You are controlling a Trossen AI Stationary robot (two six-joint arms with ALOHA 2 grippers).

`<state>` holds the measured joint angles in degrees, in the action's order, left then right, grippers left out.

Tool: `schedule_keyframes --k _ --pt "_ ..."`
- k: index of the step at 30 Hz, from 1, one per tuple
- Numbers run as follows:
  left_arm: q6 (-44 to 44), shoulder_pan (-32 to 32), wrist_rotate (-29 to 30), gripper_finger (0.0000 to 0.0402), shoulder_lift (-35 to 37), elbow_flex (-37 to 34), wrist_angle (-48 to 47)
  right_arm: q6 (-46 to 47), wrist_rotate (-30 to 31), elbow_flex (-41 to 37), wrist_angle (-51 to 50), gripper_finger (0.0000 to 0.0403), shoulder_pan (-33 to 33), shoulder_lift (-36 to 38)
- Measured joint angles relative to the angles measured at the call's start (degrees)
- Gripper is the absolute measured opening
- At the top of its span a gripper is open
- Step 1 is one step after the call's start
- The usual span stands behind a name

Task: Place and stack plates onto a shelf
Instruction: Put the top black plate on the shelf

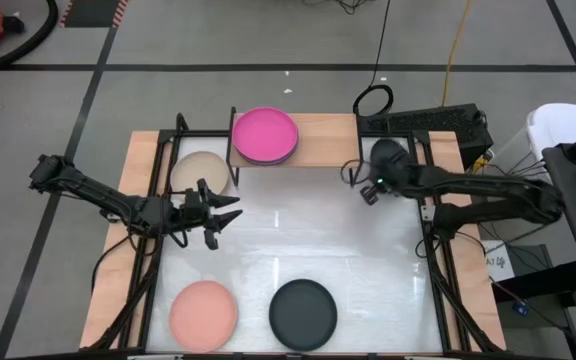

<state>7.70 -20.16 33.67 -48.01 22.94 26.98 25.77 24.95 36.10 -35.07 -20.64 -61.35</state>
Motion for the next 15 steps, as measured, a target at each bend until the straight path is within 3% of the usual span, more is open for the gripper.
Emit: schedule_keyframes --k 8,11,15 --pt "-0.29 0.0 1.13 0.0174 0.0 0.0 0.02 -2.42 5.87 3.42 3.31 0.0001 -3.04 15.02" --pt "-0.33 0.21 1.36 0.0174 0.0 0.0 0.02 -7.32 8.27 8.96 3.62 0.0001 -3.04 14.96" --pt "-0.33 1.11 1.4 0.0174 0.0 0.0 0.02 -19.0 6.38 17.61 7.35 0.0001 -1.7 10.76"
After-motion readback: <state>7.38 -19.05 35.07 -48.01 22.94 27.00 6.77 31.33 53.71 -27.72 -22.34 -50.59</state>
